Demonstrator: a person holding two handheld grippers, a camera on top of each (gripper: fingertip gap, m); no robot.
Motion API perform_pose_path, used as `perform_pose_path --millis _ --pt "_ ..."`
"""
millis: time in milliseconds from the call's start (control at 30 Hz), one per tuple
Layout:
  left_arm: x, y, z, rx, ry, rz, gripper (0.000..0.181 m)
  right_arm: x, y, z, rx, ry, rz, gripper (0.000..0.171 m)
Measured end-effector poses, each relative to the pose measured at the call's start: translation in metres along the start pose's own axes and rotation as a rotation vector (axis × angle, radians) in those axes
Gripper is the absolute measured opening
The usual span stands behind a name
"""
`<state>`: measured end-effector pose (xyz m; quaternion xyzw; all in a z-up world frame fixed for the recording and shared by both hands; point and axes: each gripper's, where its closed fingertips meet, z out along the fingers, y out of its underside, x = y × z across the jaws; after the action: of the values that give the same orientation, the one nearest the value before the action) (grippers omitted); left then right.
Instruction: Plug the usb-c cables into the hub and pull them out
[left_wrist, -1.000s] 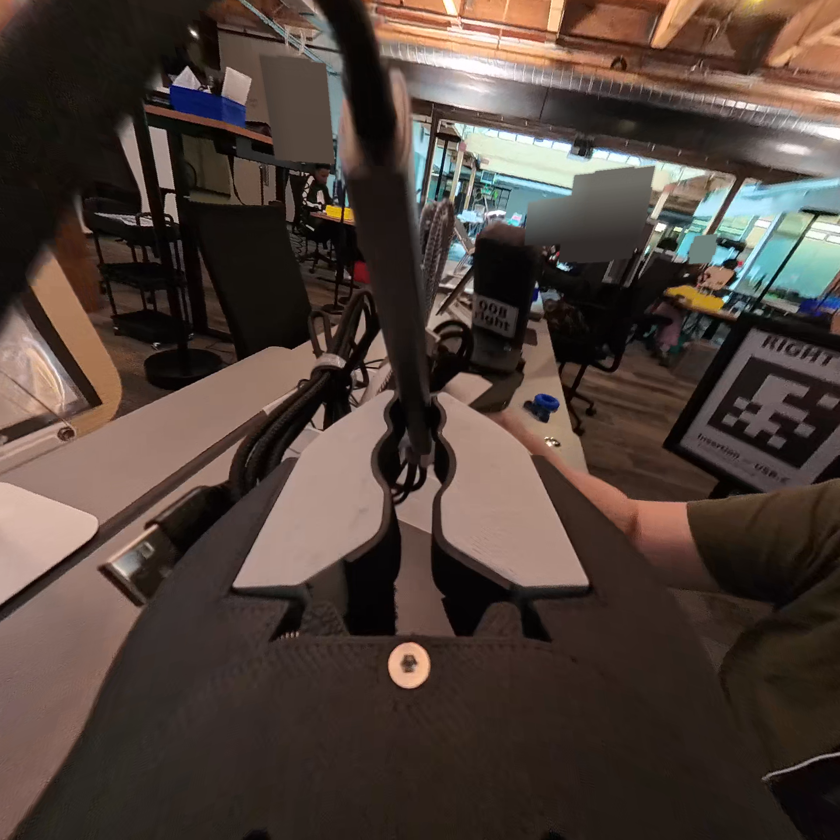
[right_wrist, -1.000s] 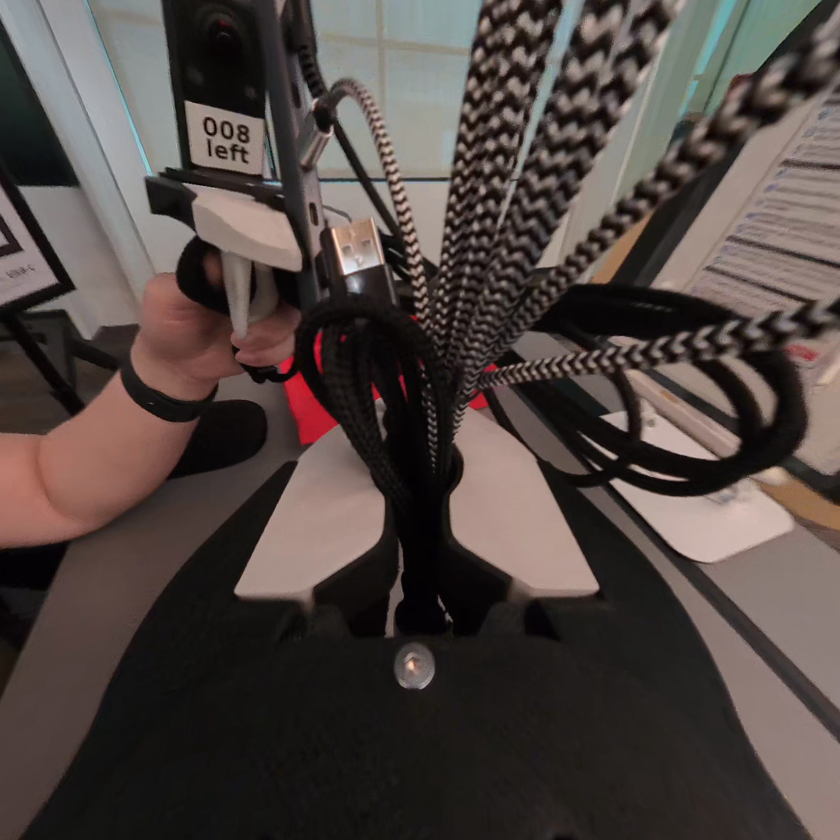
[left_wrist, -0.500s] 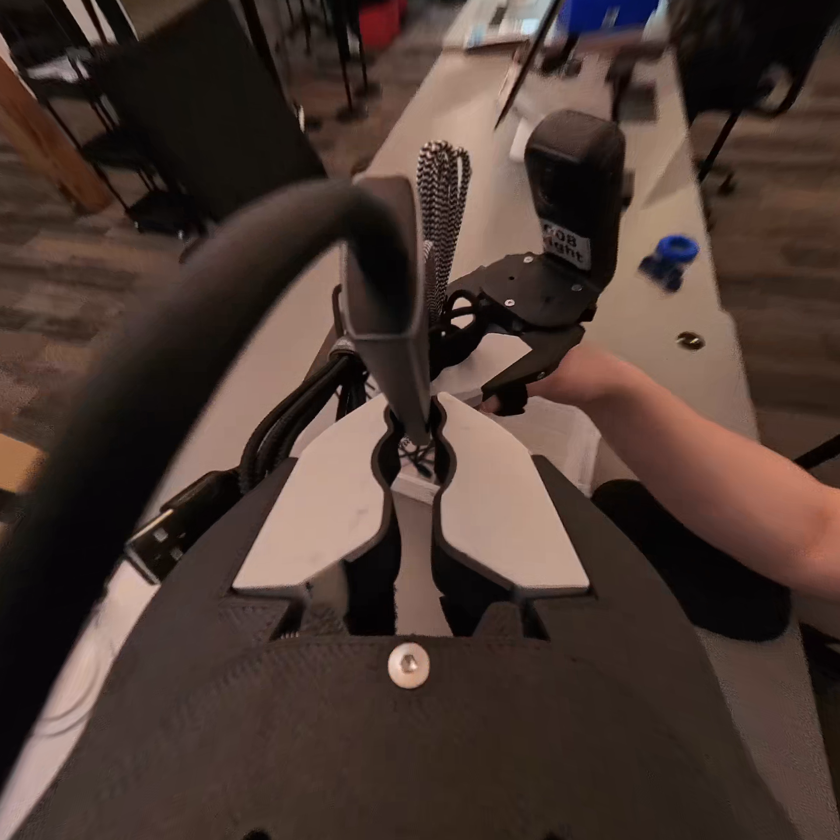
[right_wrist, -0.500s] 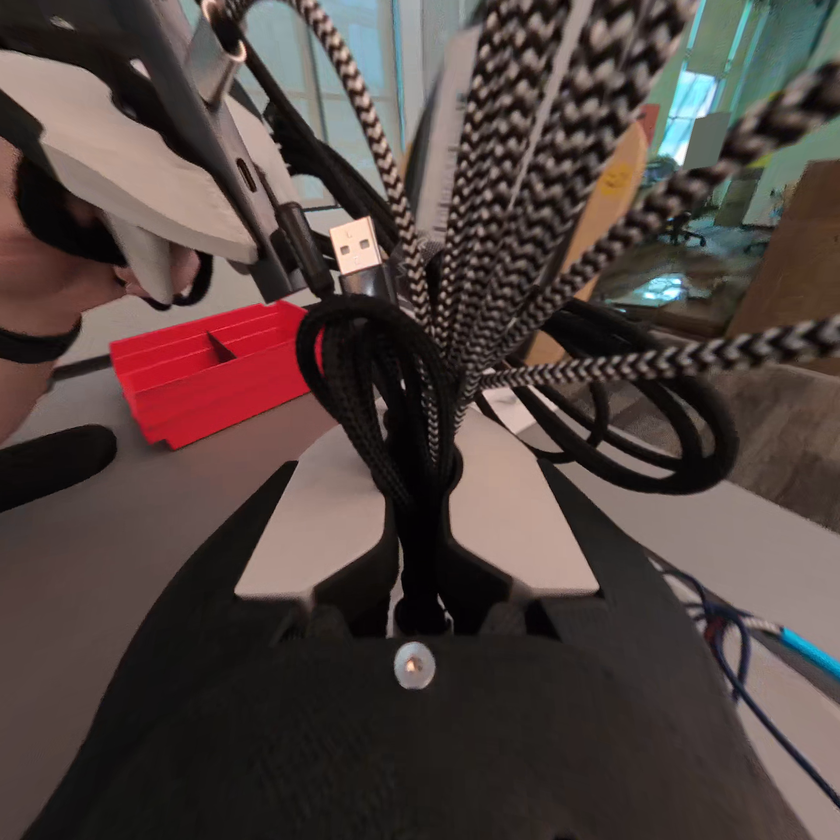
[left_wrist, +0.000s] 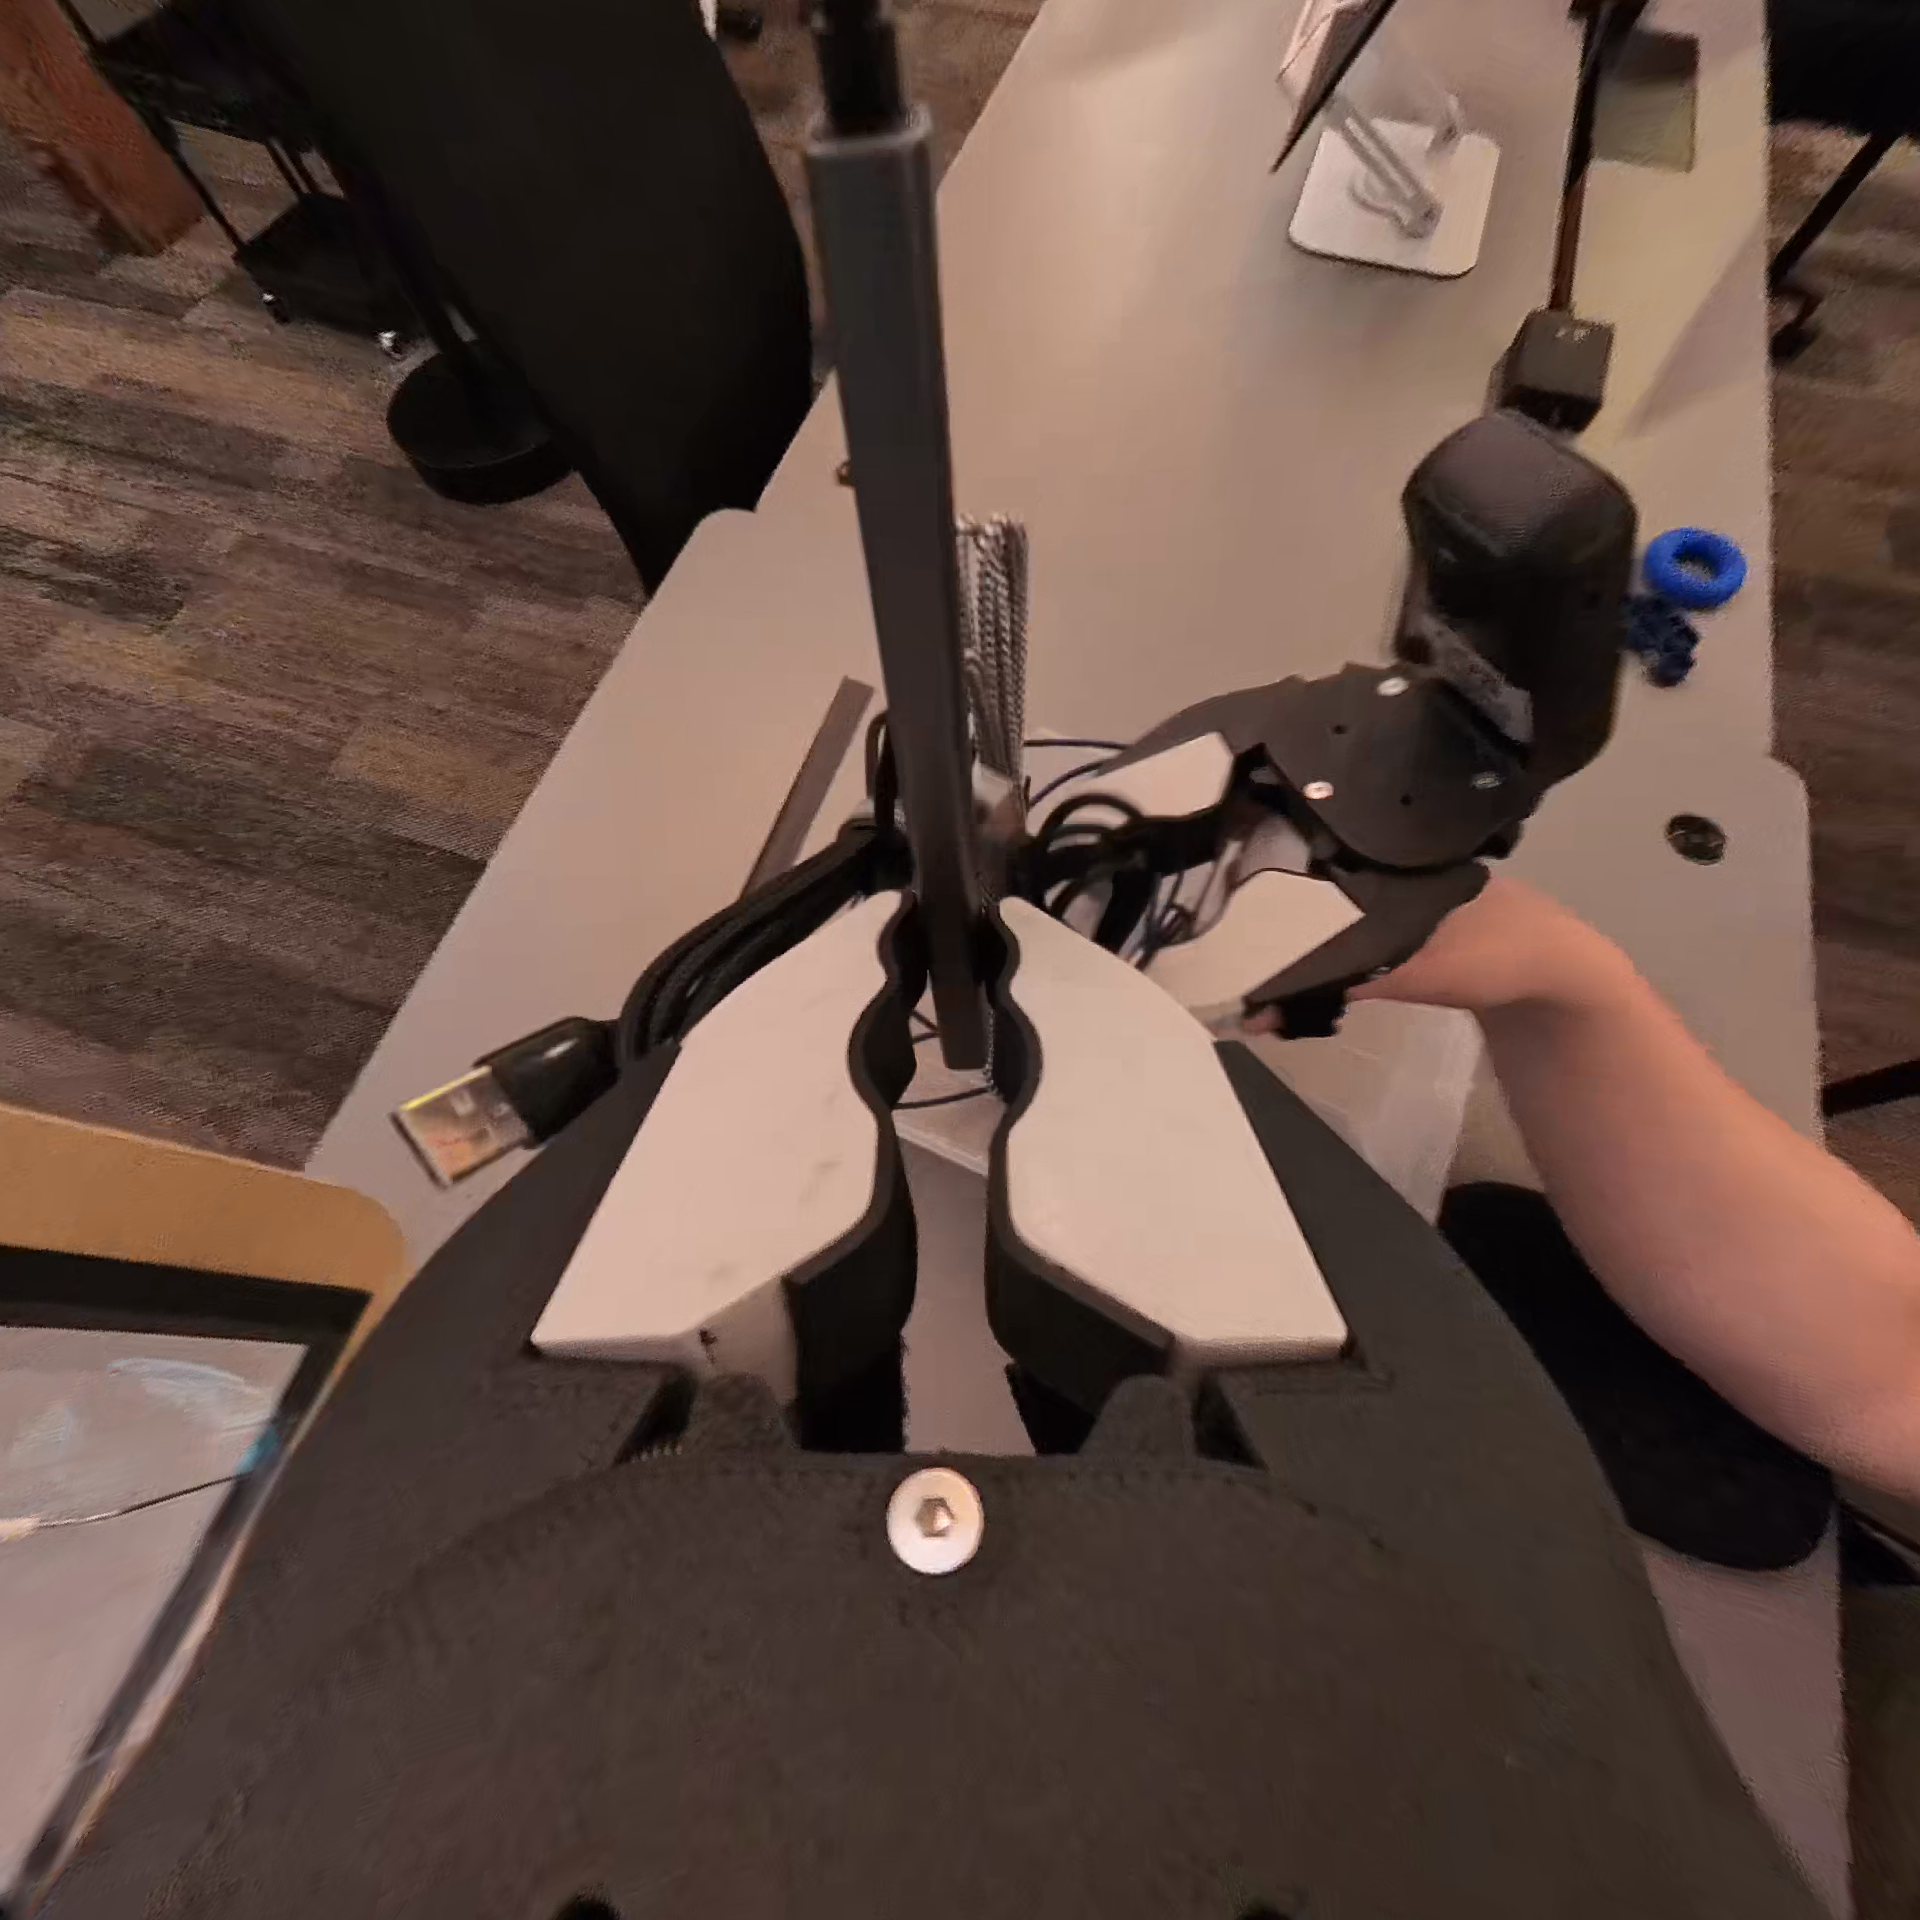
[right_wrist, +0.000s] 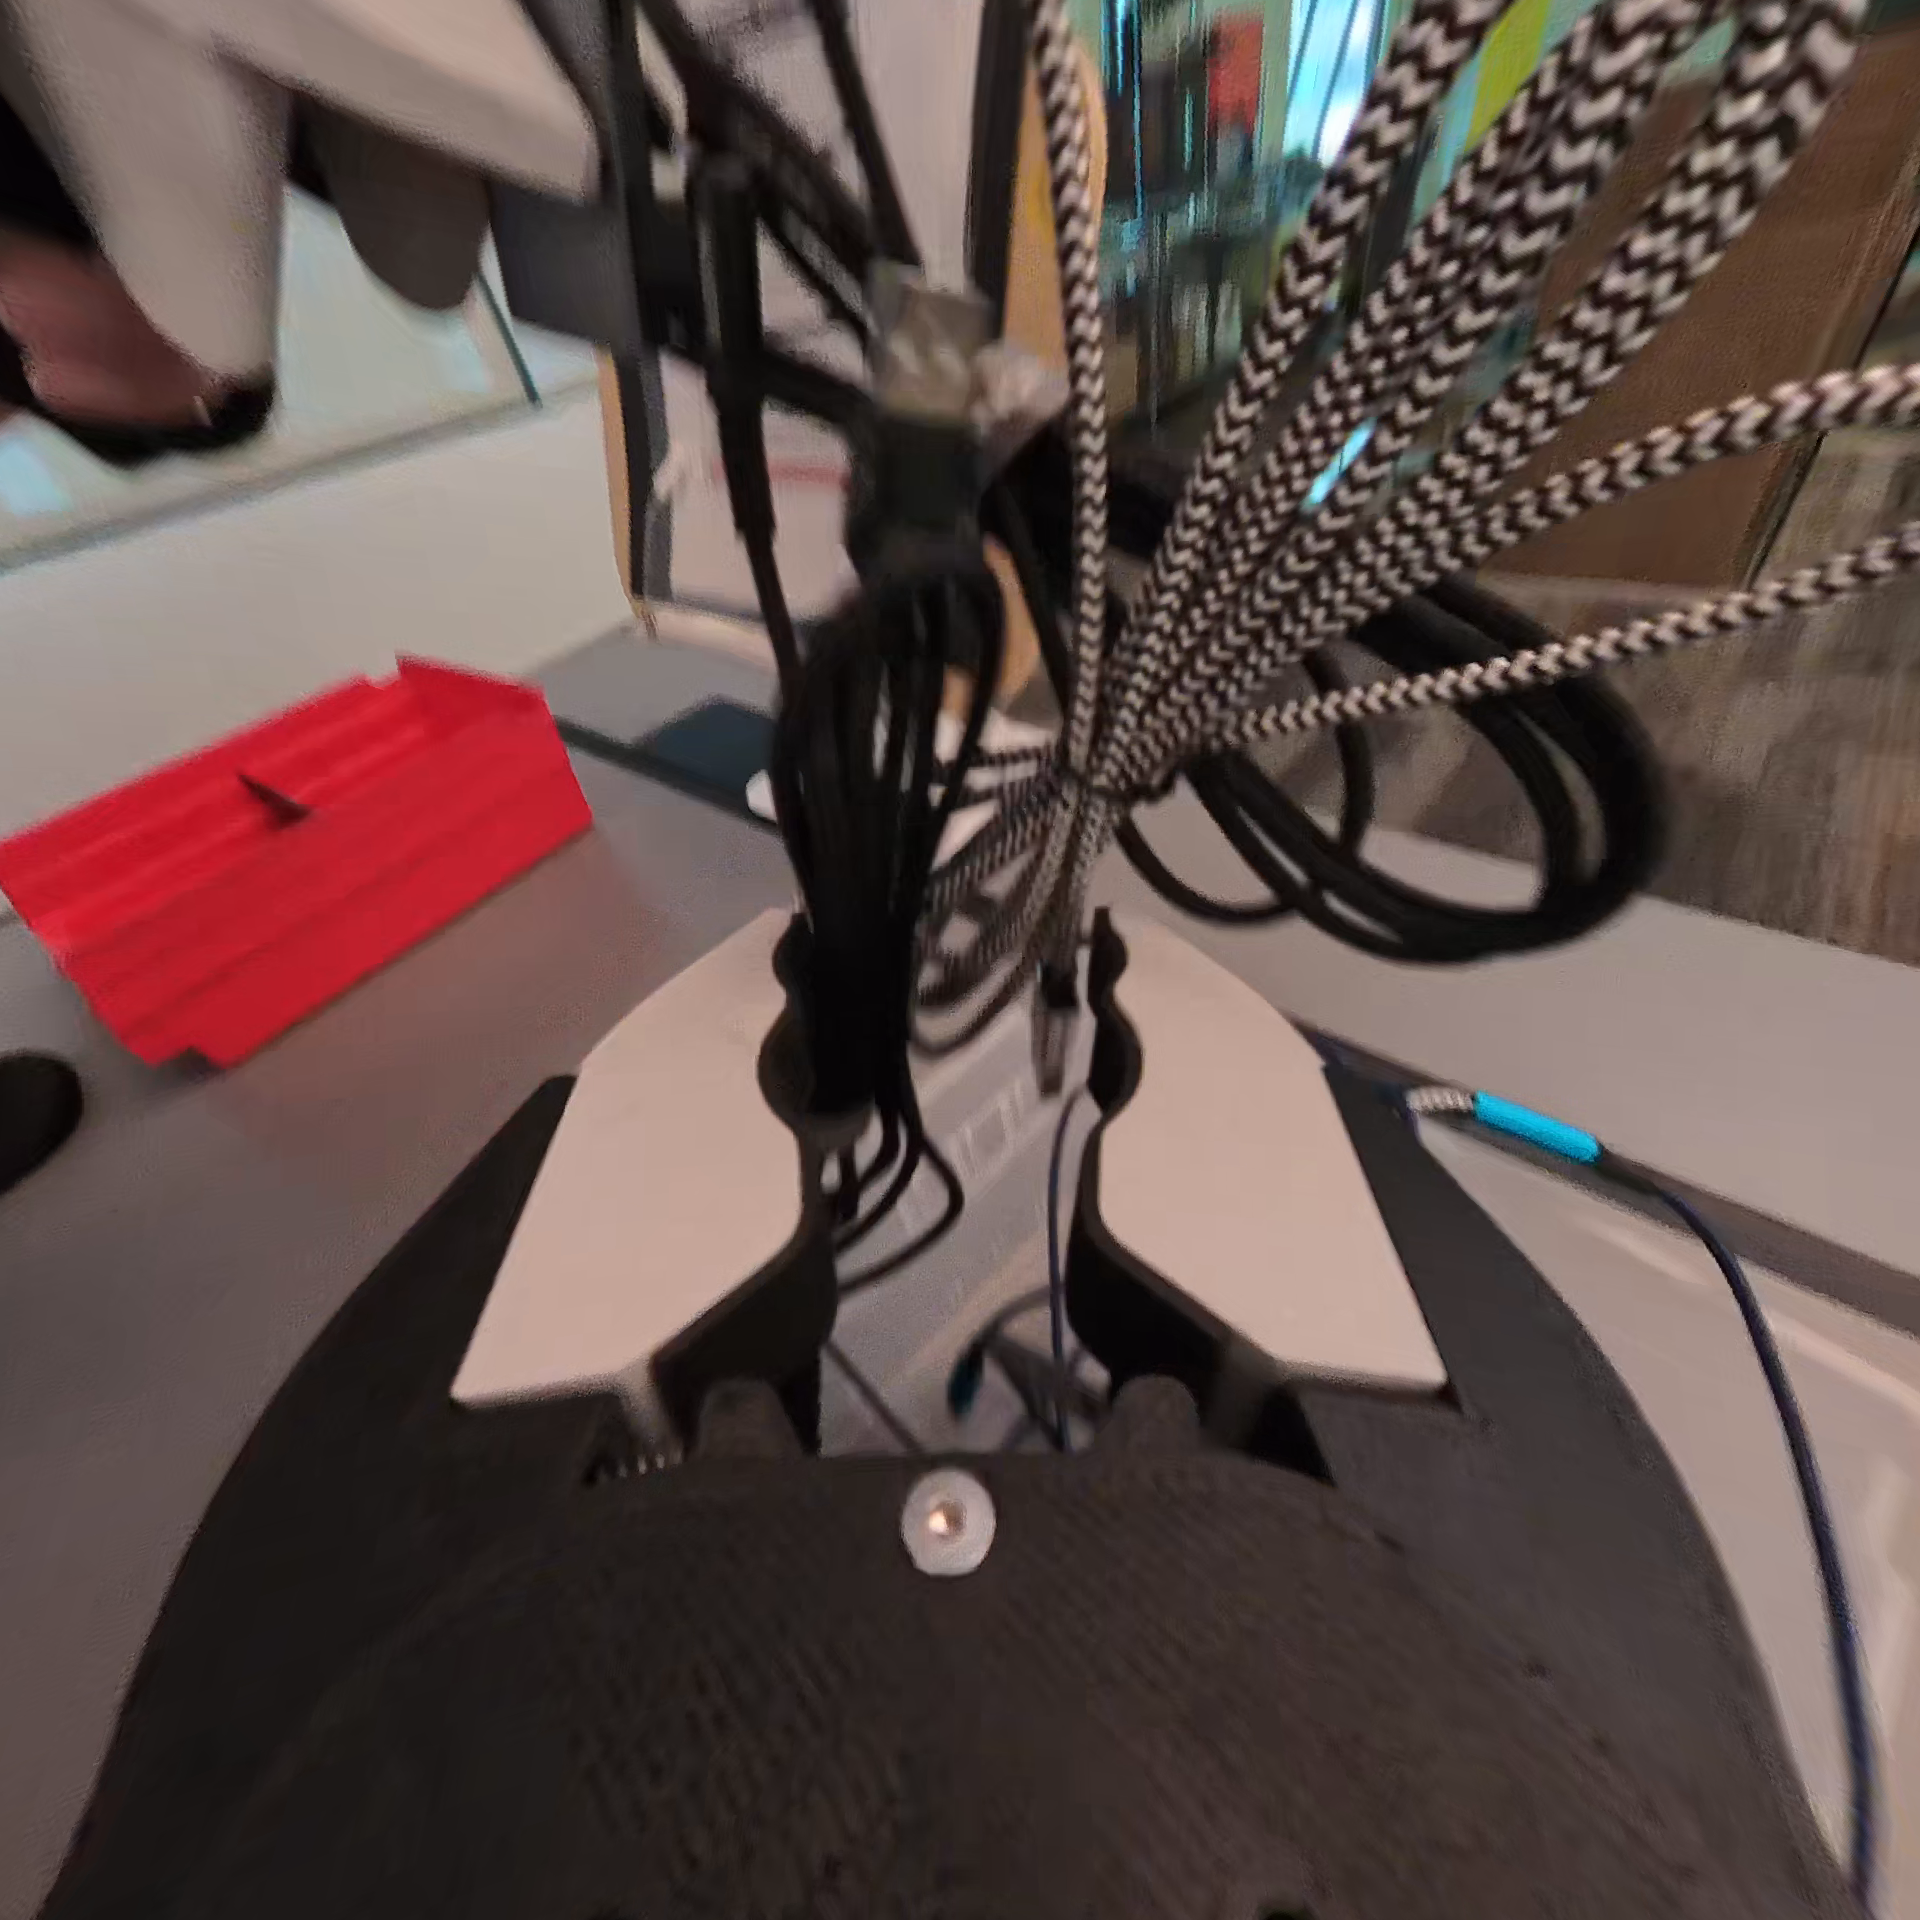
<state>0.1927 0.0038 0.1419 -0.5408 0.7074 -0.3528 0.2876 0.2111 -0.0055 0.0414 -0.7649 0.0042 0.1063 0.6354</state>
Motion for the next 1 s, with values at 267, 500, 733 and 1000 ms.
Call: perform_pose_path --millis 267,500,733,1000 --pt "0.011 0.039 0.061 -0.214 0.040 0.145 0.009 0.042 0.034 -0.066 -0.282 0.265 -0.091 0.056" --pt "0.031 0.066 0.115 -0.314 0.184 0.215 0.009 0.064 0.014 -0.113 -0.119 0.376 0.054 0.055" --pt "0.018 0.091 0.156 -0.415 0.150 0.192 0.009 0.080 0.023 -0.120 -0.073 0.374 0.142 0.052" --pt "0.003 0.157 0.169 -0.586 0.115 0.141 0.015 0.084 0.038 -0.104 -0.136 0.354 0.151 0.052"
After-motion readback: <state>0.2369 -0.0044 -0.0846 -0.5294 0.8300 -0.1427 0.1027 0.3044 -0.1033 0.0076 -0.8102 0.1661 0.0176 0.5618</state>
